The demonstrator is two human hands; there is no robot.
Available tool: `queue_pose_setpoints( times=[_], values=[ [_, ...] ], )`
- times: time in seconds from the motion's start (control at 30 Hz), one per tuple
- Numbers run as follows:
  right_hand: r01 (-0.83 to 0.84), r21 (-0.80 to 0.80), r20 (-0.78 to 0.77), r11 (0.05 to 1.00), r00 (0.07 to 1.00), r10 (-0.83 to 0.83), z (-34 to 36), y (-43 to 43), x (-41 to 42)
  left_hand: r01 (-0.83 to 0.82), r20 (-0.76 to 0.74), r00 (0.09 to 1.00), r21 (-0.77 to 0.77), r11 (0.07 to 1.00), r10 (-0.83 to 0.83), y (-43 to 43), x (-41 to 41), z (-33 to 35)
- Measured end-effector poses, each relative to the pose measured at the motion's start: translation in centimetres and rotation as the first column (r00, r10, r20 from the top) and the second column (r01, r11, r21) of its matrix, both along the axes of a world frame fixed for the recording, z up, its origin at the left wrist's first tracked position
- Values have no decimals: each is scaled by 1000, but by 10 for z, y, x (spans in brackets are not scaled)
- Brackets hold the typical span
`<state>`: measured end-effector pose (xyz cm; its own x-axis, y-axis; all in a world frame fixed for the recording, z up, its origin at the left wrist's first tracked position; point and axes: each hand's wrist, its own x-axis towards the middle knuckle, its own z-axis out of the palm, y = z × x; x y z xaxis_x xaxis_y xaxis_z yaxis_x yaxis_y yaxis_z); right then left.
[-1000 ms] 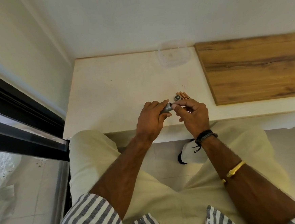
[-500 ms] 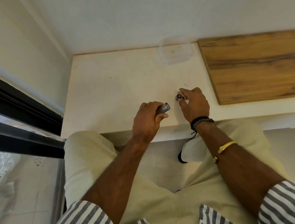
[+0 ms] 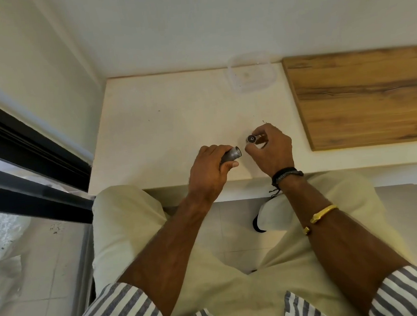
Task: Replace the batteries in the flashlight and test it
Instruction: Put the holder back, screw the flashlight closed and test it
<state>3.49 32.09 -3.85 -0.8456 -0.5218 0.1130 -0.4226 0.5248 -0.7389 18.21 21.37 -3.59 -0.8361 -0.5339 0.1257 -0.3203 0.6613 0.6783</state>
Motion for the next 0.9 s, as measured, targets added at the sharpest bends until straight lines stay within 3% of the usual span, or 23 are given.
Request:
queue_pose_setpoints(
  times=[0.1,0.17,0.4,0.5,0.6,0.9],
  values=[
    [-12,-199,161,980,986,44,12,3,10,-21,-8,1000,-6,1000,21,-1,0,2],
    [-38,-229,196,973,977,85,17,5,15,-29,-5,1000,-20,999,29,-2,0,3],
    [-293,-141,115,946,944,310,27,22,18,-20,-19,1000,-71,997,18,0,2,7],
    [-280,-117,69,953,955,289,31,25,21,1,-29,1000,-89,996,-3,0,5,9],
    [-234,-152,136,960,957,255,35,28,22,19,-34,999,-93,995,-22,0,6,11],
    [-349,-155,45,924,932,360,32,32,26,41,-56,997,-93,995,-46,2,9,15]
  ],
)
